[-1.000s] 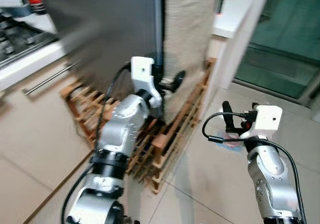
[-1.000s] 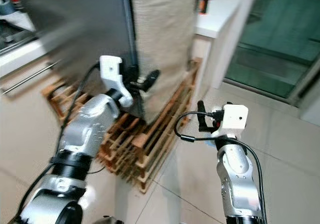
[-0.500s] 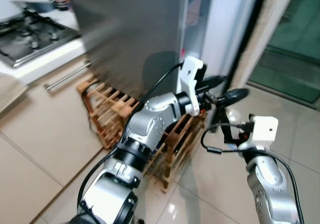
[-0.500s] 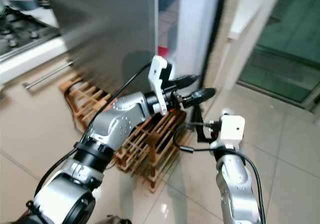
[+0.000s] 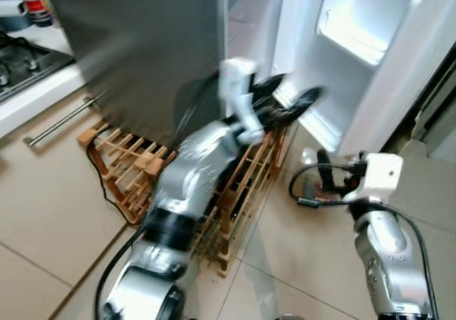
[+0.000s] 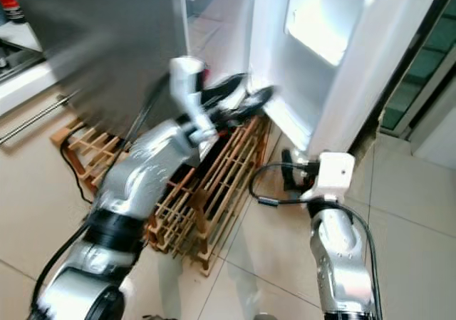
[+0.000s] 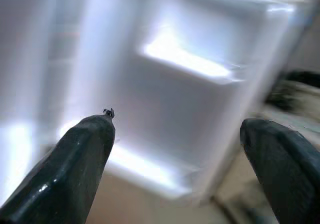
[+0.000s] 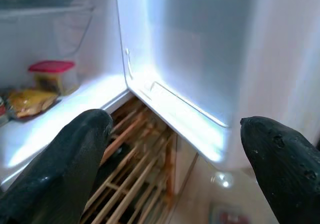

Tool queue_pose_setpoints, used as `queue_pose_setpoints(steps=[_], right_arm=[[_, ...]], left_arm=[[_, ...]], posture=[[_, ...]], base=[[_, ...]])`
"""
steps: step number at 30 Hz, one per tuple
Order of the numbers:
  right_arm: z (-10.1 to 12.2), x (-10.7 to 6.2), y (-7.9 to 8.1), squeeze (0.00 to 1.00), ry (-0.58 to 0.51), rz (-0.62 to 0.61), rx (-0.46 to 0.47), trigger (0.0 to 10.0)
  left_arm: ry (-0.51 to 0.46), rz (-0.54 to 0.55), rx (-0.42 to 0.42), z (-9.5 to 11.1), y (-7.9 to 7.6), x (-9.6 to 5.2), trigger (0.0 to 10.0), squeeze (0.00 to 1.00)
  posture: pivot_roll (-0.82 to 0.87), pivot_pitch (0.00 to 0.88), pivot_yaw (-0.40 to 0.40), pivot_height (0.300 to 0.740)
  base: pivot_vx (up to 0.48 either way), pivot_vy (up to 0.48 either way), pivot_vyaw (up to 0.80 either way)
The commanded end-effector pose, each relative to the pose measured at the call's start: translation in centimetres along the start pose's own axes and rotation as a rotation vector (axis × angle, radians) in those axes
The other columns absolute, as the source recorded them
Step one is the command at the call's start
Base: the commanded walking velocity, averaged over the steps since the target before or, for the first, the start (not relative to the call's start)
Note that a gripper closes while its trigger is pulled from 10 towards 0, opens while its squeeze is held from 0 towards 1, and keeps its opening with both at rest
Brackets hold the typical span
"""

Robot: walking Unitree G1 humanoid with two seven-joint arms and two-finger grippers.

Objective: Restocking fridge

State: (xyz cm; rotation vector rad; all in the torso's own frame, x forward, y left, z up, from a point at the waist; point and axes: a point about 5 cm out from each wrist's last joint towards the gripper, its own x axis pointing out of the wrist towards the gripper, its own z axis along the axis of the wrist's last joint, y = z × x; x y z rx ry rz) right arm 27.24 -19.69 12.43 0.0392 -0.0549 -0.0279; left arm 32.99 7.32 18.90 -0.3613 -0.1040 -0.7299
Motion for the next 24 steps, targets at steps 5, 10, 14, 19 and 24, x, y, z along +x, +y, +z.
queue_pose_setpoints(steps=[5,10,14,19,24], right_arm=[[0.3,0.9,0.2,0.0,0.001,0.025,0.023,10.0],[0.4,2.1,1.7,0.0,0.006,0.107,0.033,10.0],[0.4,3.3,3.4,0.0,0.002,0.17,0.083,10.0],[0.3,5.0,6.0,0.0,0.018,0.22,0.16,10.0],[0.1,5.2,6.7,0.0,0.039,0.254,0.18,10.0]], left_arm=[[-0.077,0.154,-0.009,2.2,2.9,-6.6,10.0,0.0],[-0.013,0.057,-0.02,2.6,1.0,-10.8,10.0,0.0],[-0.011,0.259,0.036,2.2,3.0,-11.0,10.0,0.0],[0.011,0.561,0.105,1.1,4.9,-9.6,10.0,0.0],[0.05,0.607,0.245,0.9,4.6,-9.6,10.0,0.0]], posture=[[-0.09,0.014,0.007,0.74],[-0.04,0.011,-0.007,0.74],[-0.02,0.004,-0.005,0.74],[-0.02,0.0,-0.008,0.74],[-0.02,0.0,-0.016,0.74]], base=[[0.0,0.0,0.0],[0.0,0.0,0.65],[0.0,0.0,0.67],[0.0,0.0,0.59],[0.0,0.0,0.54]])
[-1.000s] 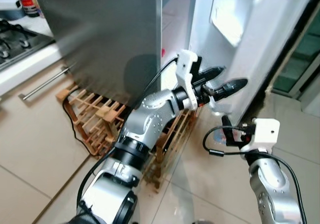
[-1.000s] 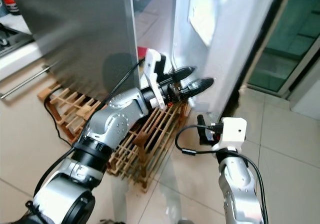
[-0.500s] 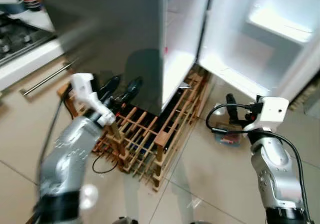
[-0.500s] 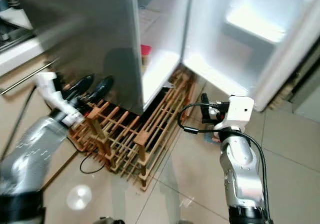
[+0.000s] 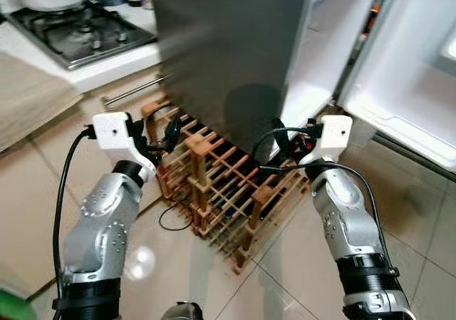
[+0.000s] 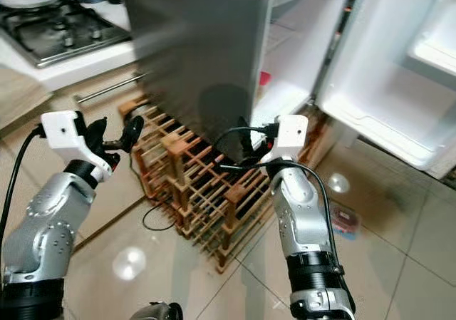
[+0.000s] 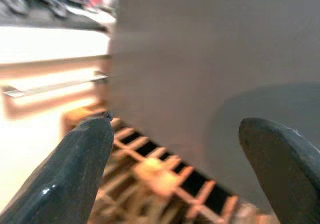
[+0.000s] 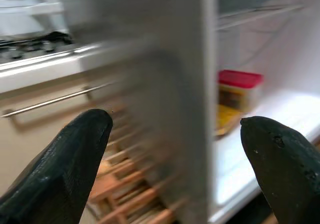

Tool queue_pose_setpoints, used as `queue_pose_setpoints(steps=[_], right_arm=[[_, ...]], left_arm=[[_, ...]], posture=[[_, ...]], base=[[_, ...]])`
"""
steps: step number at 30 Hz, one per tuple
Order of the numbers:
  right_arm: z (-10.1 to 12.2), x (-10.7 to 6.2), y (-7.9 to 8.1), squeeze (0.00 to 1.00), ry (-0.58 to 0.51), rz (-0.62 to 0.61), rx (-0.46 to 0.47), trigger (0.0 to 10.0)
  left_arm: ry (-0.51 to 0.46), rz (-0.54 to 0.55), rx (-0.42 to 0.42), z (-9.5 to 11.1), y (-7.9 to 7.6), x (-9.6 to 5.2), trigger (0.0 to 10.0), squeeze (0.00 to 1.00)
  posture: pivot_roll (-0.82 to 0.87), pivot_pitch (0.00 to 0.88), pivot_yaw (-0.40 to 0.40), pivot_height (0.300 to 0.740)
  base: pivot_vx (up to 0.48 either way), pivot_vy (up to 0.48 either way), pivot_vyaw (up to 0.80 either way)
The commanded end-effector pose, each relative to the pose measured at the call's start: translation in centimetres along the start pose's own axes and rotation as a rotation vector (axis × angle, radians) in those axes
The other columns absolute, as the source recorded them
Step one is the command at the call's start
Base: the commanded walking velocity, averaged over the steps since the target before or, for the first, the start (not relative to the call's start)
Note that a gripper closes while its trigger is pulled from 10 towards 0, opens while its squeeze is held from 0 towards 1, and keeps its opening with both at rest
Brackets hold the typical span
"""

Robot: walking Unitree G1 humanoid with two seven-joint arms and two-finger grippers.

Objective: Restocking fridge

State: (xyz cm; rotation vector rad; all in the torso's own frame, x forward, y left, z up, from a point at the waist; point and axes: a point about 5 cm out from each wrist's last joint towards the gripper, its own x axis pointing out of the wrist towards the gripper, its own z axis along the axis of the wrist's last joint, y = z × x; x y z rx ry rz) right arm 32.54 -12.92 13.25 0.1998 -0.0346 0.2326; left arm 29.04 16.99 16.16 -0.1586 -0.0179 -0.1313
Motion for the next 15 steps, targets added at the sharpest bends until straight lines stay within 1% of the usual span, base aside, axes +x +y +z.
queue_pose_setpoints(steps=[1,2,3,4,5,6,7,8,9,11,12,13,15], right_arm=[[-0.4,-0.1,-0.3,0.0,0.021,0.007,0.004,10.0],[-0.6,-0.1,-0.4,0.0,0.029,0.006,0.002,10.0],[-0.7,-0.1,-0.5,0.0,0.033,0.006,0.0,10.0],[-0.7,-0.1,-0.5,0.0,0.033,0.006,0.0,10.0],[-0.7,-0.1,-0.5,0.0,0.032,0.012,-0.011,10.0],[-0.6,-0.1,-0.5,0.0,0.031,0.017,-0.024,10.0],[-0.6,-0.1,-0.5,0.0,0.031,0.017,-0.024,10.0],[-0.6,-0.1,-0.6,0.0,0.029,0.022,-0.036,10.0],[-0.6,-0.1,-0.6,0.0,0.029,0.022,-0.036,10.0],[-0.9,-0.2,-0.3,0.0,0.048,0.049,-0.047,10.0],[-1.1,-0.2,-0.3,0.0,0.055,0.057,-0.048,10.0],[-1.1,-0.2,-0.3,0.0,0.055,0.057,-0.048,10.0],[-1.5,-0.3,-0.3,0.0,0.073,0.066,-0.049,10.0]], left_arm=[[-0.016,0.032,0.077,0.1,0.1,-0.2,10.0,0.0],[-0.015,0.071,0.058,-0.1,0.5,-0.2,10.0,0.0],[-0.015,0.114,0.054,-0.1,0.8,-0.3,10.0,0.0],[-0.015,0.114,0.054,-0.1,0.8,-0.3,10.0,0.0],[-0.004,0.156,0.064,-0.3,1.2,-0.4,10.0,0.0],[0.011,0.219,0.118,-0.6,1.7,-0.7,10.0,0.0],[0.011,0.219,0.118,-0.6,1.7,-0.7,10.0,0.0],[0.042,0.283,0.247,-1.2,1.9,-1.2,10.0,0.0],[0.042,0.283,0.247,-1.2,1.9,-1.2,10.0,0.0],[0.132,0.346,0.314,-2.9,1.7,-1.5,10.0,0.0],[0.159,0.365,0.329,-3.5,1.7,-1.6,10.0,0.0],[0.159,0.365,0.329,-3.5,1.7,-1.6,10.0,0.0],[0.176,0.422,0.33,-3.8,2.3,-1.7,10.0,0.0]], posture=[[-0.03,0.007,-0.017,0.74],[-0.02,0.014,-0.017,0.74],[-0.02,0.014,-0.017,0.74],[-0.02,0.014,-0.017,0.74],[-0.02,0.021,-0.018,0.74],[-0.03,0.03,-0.022,0.74],[-0.03,0.03,-0.022,0.74],[-0.03,0.033,-0.029,0.74],[-0.03,0.033,-0.029,0.74],[-0.03,0.032,-0.04,0.74],[-0.03,0.033,-0.045,0.74],[-0.03,0.033,-0.045,0.74],[-0.02,0.027,-0.063,0.74]], base=[[0.0,0.0,0.51],[0.0,0.0,0.5],[0.0,-0.48,0.5],[0.0,-0.48,0.5],[0.0,-0.48,0.49],[0.0,-0.461,0.49],[0.0,-0.461,0.49],[0.0,-0.446,0.49],[0.0,-0.446,0.49],[0.0,-0.45,0.49],[0.0,-0.454,0.49],[0.0,-0.454,0.49],[0.0,0.0,0.49]])
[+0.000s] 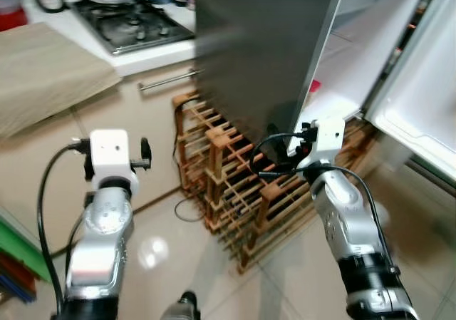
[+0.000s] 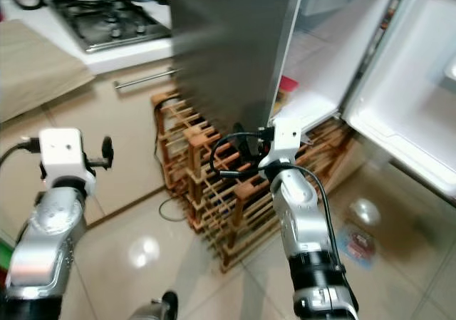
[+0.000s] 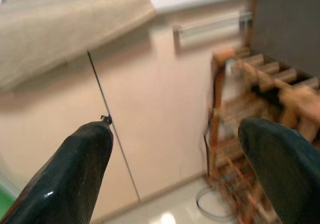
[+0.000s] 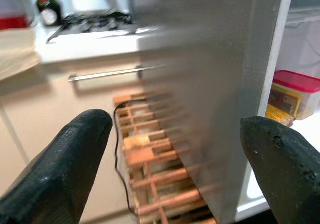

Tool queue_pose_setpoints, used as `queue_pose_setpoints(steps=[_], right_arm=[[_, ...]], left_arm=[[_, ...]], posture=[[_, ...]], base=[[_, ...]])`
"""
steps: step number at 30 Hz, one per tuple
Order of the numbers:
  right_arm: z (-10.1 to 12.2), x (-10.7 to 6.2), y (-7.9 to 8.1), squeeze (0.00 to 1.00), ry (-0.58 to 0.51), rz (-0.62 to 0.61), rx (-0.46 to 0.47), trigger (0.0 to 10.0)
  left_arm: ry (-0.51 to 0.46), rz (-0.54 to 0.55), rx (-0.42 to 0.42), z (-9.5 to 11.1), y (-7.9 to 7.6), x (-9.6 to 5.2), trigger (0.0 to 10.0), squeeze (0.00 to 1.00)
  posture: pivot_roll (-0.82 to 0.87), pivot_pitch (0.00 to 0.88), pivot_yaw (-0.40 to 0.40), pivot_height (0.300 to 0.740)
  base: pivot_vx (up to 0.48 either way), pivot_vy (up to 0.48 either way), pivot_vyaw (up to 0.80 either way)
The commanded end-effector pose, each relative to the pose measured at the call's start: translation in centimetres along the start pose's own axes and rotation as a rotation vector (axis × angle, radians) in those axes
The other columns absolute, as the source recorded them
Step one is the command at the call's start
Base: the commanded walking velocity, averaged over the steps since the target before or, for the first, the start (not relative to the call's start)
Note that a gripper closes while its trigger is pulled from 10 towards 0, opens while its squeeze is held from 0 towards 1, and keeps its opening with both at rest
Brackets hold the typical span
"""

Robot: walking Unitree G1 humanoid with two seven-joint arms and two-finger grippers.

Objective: Restocking fridge

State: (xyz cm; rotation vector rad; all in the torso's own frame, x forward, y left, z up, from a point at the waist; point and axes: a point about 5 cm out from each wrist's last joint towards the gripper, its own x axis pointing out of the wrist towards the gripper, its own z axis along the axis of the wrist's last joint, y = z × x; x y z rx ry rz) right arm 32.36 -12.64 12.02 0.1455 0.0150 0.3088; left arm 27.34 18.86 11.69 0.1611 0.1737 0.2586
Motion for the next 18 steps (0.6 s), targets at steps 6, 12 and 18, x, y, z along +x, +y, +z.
queue_pose_setpoints(steps=[6,12,18], right_arm=[[-1.0,-0.3,-0.8,0.01,0.037,-0.011,-0.026,10.0],[-1.1,-1.6,-2.3,0.03,0.033,-0.053,-0.048,10.0],[0.3,-2.0,-4.3,0.05,-0.05,-0.161,-0.058,10.0]], left_arm=[[-0.064,0.071,0.011,1.1,0.0,1.0,10.0,0.0],[-0.15,0.063,-0.008,3.1,-0.8,2.2,10.0,0.0],[-0.114,-0.063,0.008,2.0,-2.7,1.5,10.0,0.0]], posture=[[-0.01,0.0,-0.123,0.74],[-0.05,0.0,-0.095,0.74],[-0.08,0.006,-0.017,0.74]], base=[[0.0,0.0,0.48],[0.0,0.0,0.43],[0.0,0.0,0.42]])
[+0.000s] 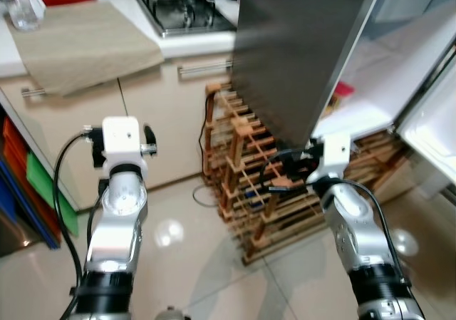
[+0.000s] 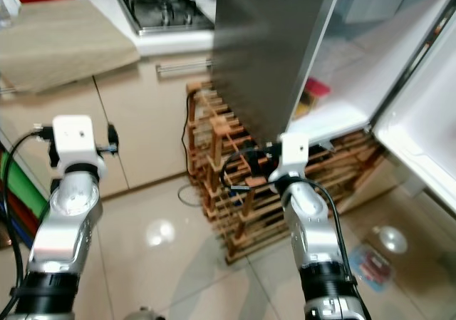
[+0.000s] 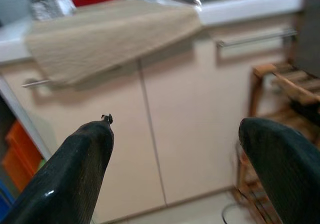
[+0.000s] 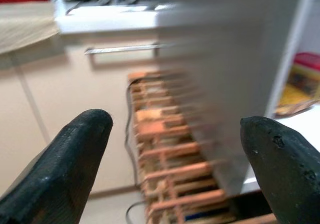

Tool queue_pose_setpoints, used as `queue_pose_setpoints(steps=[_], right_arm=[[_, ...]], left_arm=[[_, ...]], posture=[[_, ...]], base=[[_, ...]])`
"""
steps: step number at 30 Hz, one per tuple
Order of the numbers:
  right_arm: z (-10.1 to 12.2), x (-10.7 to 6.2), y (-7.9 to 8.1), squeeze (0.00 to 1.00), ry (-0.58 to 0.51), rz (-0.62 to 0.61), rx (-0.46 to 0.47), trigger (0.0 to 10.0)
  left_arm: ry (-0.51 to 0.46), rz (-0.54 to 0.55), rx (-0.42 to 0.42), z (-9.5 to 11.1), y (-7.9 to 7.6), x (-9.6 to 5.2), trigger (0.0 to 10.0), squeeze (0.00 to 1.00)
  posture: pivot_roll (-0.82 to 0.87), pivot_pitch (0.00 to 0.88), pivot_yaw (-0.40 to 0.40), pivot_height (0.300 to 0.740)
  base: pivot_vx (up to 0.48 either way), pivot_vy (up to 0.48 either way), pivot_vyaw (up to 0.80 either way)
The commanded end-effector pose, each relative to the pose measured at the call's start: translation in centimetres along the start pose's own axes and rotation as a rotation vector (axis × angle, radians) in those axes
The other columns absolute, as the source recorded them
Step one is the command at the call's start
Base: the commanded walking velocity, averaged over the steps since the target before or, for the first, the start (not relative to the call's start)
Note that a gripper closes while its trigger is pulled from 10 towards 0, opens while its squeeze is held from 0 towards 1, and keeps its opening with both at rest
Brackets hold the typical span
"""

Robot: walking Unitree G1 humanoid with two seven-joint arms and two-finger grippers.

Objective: Restocking fridge

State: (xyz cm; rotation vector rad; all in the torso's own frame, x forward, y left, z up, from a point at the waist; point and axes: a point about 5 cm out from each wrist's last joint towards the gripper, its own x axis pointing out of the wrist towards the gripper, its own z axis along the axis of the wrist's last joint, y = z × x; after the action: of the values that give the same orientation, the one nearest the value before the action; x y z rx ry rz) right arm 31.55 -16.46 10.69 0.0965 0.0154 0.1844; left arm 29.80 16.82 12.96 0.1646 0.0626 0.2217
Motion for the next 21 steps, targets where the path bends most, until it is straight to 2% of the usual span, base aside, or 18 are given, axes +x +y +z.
queue_pose_setpoints(steps=[1,3,5,6,7,8,9,14,19,21], right_arm=[[1.1,0.1,-1.0,0.05,-0.055,-0.051,0.0,10.0],[0.9,0.3,-1.2,0.05,-0.05,-0.082,0.048,10.0],[0.8,0.5,-0.8,0.06,-0.044,-0.069,0.05,10.0],[1.0,1.1,0.4,0.06,-0.041,-0.014,0.045,10.0],[1.0,1.1,0.4,0.06,-0.041,-0.014,0.045,10.0],[1.1,1.4,1.0,0.06,-0.04,0.011,0.04,10.0],[0.8,1.9,1.6,0.06,-0.02,0.039,0.032,10.0],[1.1,2.5,1.8,0.09,-0.02,0.048,0.021,10.0],[0.8,2.5,1.5,0.11,-0.018,0.006,0.045,10.0],[0.8,2.5,1.8,0.12,-0.032,0.012,0.055,10.0]], left_arm=[[-0.009,-0.039,0.017,0.1,-0.4,0.0,10.0,0.0],[-0.011,-0.021,-0.012,-0.2,0.2,-0.1,10.0,0.0],[-0.006,0.004,-0.028,-0.3,0.6,-0.1,10.0,0.0],[0.001,0.057,-0.05,-0.4,1.4,-0.1,10.0,0.0],[0.001,0.057,-0.05,-0.4,1.4,-0.1,10.0,0.0],[-0.005,0.077,-0.047,-0.4,1.8,-0.1,10.0,0.0],[-0.014,0.098,-0.046,-0.4,2.2,-0.2,10.0,0.0],[-0.015,0.095,-0.022,-0.4,2.4,-0.6,10.0,0.0],[-0.006,0.066,0.009,-0.4,2.4,0.0,10.0,0.0],[-0.038,0.037,0.031,0.5,2.1,0.3,10.0,0.0]], posture=[[-0.08,0.006,-0.02,0.74],[-0.07,0.0,-0.037,0.74],[-0.06,0.0,-0.05,0.74],[-0.04,0.0,-0.075,0.74],[-0.04,0.0,-0.075,0.74],[-0.02,0.0,-0.098,0.74],[0.0,0.0,-0.12,0.74],[0.01,0.0,-0.122,0.74],[0.0,0.0,-0.085,0.74],[0.0,0.0,-0.069,0.74]], base=[[0.0,0.0,0.43],[0.0,0.0,0.43],[0.0,0.0,0.42],[0.0,0.0,0.43],[0.0,0.0,0.43],[0.0,0.0,0.43],[0.0,0.48,0.42],[0.0,0.48,0.17],[0.0,0.475,0.0],[0.0,0.469,0.0]])
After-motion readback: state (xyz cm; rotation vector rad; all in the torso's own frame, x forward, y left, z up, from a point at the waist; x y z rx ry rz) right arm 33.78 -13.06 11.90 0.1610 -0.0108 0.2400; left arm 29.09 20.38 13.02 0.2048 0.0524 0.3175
